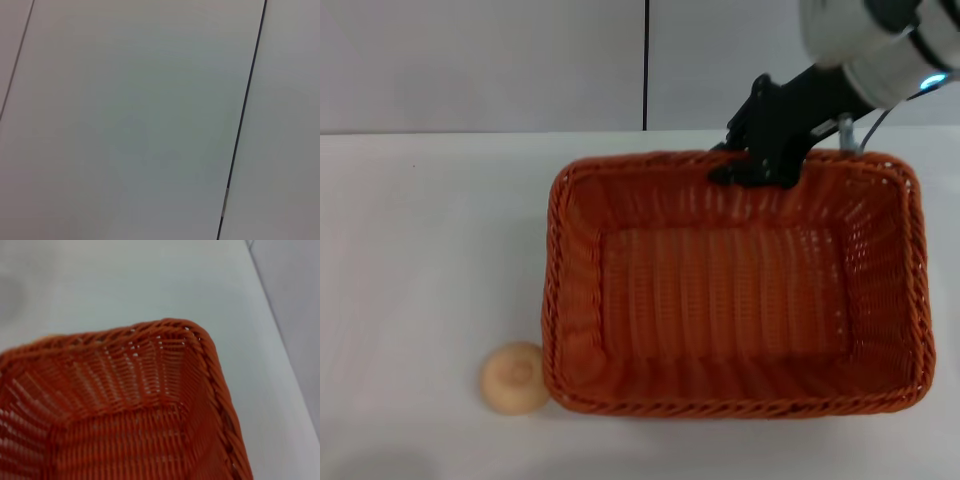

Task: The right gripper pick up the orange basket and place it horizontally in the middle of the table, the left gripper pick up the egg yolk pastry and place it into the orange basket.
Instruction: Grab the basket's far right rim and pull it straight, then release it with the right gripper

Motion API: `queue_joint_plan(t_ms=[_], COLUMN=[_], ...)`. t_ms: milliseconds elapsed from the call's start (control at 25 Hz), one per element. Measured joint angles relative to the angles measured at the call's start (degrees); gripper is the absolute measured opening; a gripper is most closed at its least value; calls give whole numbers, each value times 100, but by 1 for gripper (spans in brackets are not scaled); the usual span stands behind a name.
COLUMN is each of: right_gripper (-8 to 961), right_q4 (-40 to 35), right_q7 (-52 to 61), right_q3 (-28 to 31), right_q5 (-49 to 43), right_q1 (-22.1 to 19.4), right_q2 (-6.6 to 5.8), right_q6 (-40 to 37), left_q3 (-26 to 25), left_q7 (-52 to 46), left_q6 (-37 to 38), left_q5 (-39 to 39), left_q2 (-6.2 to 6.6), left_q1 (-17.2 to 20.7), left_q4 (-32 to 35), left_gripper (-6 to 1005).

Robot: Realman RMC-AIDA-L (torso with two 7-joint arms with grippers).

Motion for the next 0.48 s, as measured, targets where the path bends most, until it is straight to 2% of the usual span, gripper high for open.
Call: queue_joint_plan(t_ms=[360, 480], right_gripper=[166, 170], right_q4=[78, 27], right_q7=[-129, -131], right_q3=[-544, -892], right_q5=[-19, -28], right_q1=[-86, -143], right_q2=[5, 11], right_q6=[385, 533], left_q3=[-14, -14], left_q7=[-2, -2], left_q6=[-111, -113], left_q5=[-5, -3], left_q2=[0, 0], left_q1=[10, 0], left_q4=[0, 1], left_gripper=[817, 817])
